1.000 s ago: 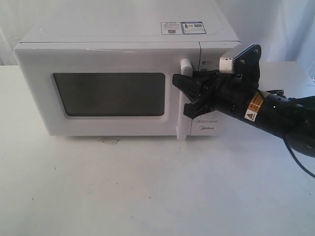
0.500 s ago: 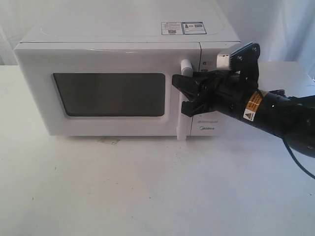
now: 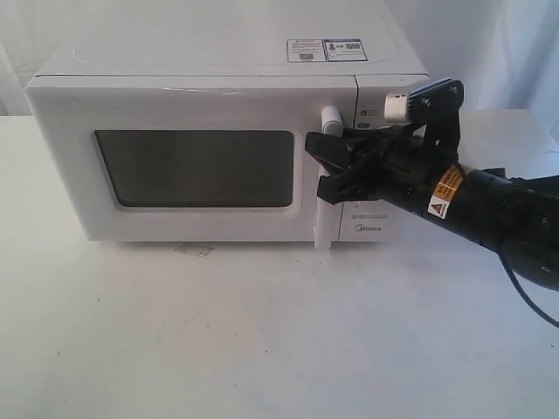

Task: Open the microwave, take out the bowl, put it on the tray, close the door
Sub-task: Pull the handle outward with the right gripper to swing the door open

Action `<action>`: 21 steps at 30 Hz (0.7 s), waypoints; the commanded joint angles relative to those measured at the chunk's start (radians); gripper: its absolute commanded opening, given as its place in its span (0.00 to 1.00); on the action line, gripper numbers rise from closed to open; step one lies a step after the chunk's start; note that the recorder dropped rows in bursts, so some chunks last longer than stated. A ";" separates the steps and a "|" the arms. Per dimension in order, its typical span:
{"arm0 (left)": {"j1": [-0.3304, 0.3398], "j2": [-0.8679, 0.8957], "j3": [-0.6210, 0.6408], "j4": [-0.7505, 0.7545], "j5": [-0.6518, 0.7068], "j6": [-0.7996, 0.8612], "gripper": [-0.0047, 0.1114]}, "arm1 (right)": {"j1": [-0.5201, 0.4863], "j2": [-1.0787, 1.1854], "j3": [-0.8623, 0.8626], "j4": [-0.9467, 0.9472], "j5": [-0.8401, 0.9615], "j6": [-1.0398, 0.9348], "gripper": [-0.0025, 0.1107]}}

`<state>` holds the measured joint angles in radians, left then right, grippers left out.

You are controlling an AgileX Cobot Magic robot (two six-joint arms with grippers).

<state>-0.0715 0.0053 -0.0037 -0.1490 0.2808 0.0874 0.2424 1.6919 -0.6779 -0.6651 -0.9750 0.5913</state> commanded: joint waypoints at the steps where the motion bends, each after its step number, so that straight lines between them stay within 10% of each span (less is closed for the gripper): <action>1: 0.000 -0.005 0.004 -0.006 -0.002 -0.001 0.04 | 0.134 -0.021 0.027 -0.469 -0.246 0.049 0.02; 21: 0.000 -0.005 0.004 -0.006 -0.002 -0.001 0.04 | 0.166 -0.078 0.098 -0.457 -0.246 0.033 0.02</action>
<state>-0.0715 0.0048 -0.0037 -0.1490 0.2808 0.0874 0.3420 1.6129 -0.5670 -0.9117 -1.0637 0.5613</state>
